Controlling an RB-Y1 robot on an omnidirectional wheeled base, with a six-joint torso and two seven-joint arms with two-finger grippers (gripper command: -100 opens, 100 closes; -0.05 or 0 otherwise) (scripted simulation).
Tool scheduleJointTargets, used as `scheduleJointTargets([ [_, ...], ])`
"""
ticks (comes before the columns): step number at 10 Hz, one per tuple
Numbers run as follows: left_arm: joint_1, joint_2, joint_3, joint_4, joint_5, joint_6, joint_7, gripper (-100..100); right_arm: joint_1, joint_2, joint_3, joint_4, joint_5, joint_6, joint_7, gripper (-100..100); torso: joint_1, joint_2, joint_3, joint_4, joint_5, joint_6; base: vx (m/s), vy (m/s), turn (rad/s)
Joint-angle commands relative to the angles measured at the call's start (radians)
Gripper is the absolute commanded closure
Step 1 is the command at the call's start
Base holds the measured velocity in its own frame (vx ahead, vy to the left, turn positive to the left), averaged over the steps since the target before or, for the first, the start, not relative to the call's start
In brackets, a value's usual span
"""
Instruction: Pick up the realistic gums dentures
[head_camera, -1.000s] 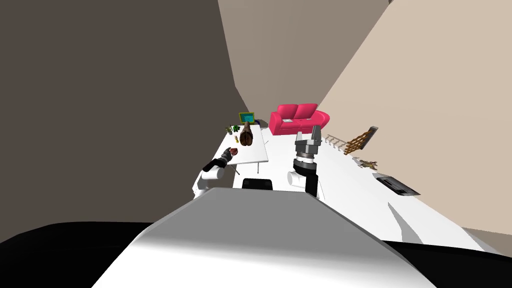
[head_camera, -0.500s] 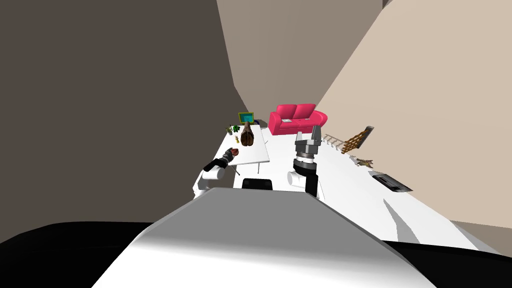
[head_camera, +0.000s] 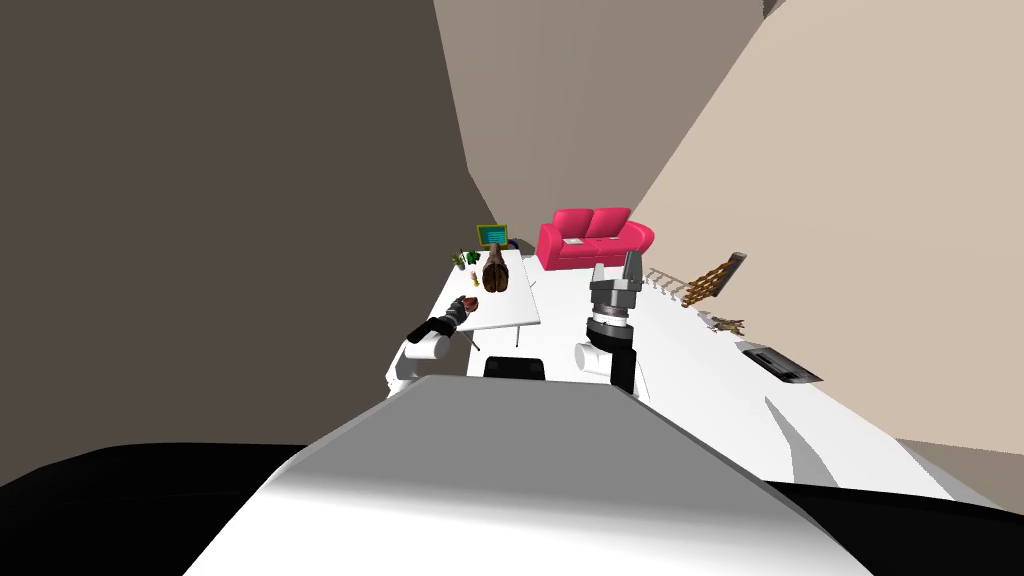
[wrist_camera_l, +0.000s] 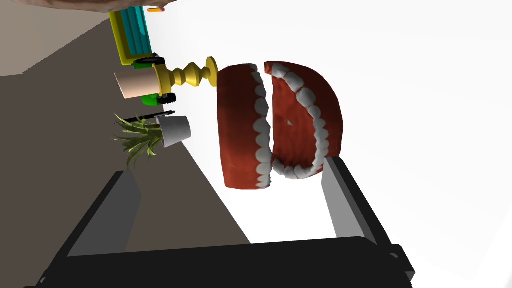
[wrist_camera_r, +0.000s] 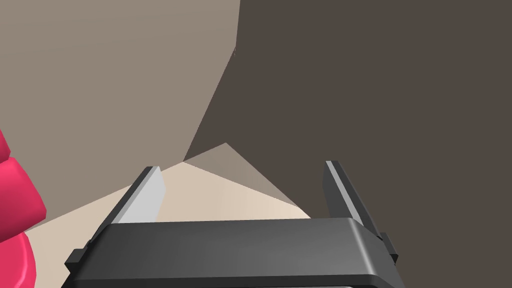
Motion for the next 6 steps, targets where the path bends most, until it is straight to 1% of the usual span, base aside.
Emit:
scheduleJointTargets([
  [1,0.000,0.000,0.000,0.000,0.000,0.000,0.000,-100,0.000,0.000,0.000,0.000,0.000,0.000,0.000,0,0.000,0.000,0.000,0.000,0.000,0.000,0.003,-0.006,-0.016],
  [5,0.000,0.000,0.000,0.000,0.000,0.000,0.000,-100,0.000,0.000,0.000,0.000,0.000,0.000,0.000,0,0.000,0.000,0.000,0.000,0.000,0.000,0.003,0.000,-0.013],
  [6,0.001,0.001,-0.004,-0.003,0.002,0.005,0.000,-100,0.000,0.000,0.000,0.000,0.000,0.000,0.000,0,0.000,0.000,0.000,0.000,0.000,0.000,0.001,0.013,-0.004],
])
